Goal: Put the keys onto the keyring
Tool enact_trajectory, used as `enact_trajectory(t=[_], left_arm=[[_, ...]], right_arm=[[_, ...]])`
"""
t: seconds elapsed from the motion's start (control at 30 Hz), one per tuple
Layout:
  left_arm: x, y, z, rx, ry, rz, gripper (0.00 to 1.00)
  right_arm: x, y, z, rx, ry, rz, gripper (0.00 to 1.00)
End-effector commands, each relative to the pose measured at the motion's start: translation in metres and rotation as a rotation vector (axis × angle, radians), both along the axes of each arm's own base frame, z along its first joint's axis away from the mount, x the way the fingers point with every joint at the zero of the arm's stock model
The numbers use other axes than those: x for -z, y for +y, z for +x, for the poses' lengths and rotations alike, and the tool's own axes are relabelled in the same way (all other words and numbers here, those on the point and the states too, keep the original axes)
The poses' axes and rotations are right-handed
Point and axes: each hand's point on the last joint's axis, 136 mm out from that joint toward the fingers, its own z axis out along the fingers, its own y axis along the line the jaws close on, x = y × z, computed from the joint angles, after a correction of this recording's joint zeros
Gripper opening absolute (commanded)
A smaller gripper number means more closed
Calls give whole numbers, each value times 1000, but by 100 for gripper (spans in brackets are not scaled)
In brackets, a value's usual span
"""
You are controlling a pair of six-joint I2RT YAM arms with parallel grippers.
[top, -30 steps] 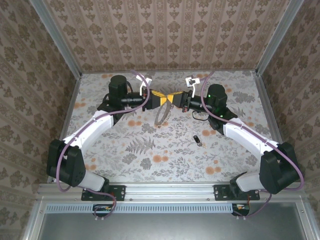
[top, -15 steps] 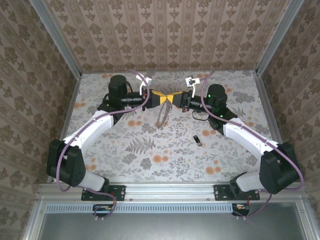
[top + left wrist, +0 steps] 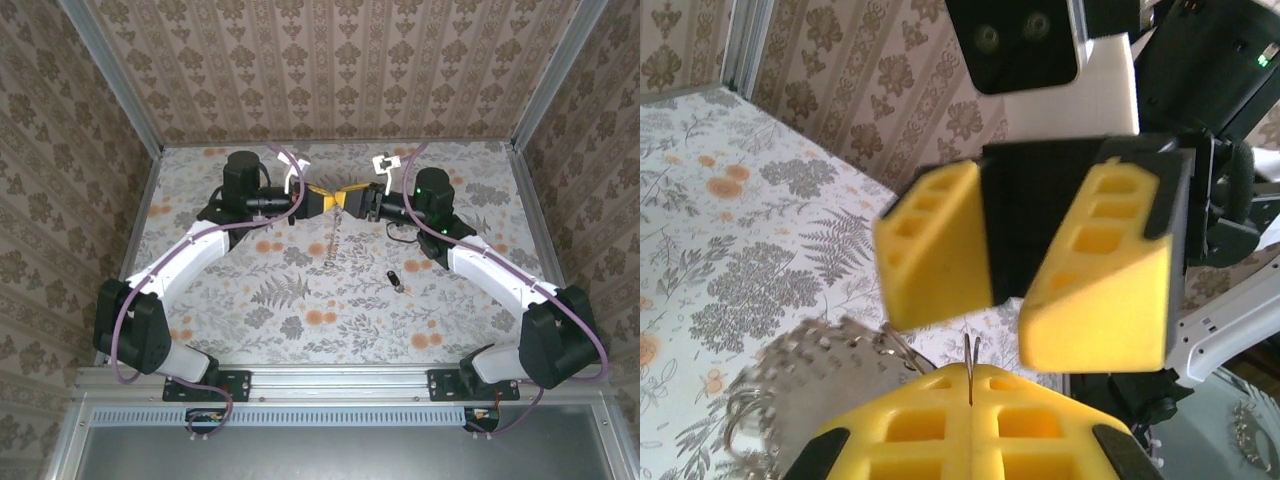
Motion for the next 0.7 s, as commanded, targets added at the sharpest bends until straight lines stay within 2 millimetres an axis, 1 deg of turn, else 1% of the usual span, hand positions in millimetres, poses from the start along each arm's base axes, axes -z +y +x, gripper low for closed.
enact_trajectory(t=[0.0, 0.17, 0.3, 0.37, 0.5, 0.57, 0.6, 0.67], left_arm=[[-17, 2, 3, -31, -94, 21, 0], [-21, 7, 11, -79, -138, 78, 0], [-16, 12, 24, -155, -189, 160, 0], [-15, 16, 32, -215, -232, 191, 0], [-22, 24, 41, -306, -286, 231, 0], [-25, 25, 41, -317, -288, 232, 0], [-27, 25, 42, -322, -289, 226, 0], [-30, 25, 45, -339, -294, 204, 0]], right_arm=[[-23, -27, 9, 131, 4, -4, 57], [-21, -54, 11, 233, 67, -12, 62], [-12, -71, 12, 313, 120, -36, 64], [-7, -79, 12, 359, 143, -52, 69], [9, -98, 16, 484, 219, -86, 82], [11, -100, 15, 487, 199, -106, 82], [9, -96, 13, 463, 178, -108, 81], [2, -85, 11, 394, 132, -83, 76]])
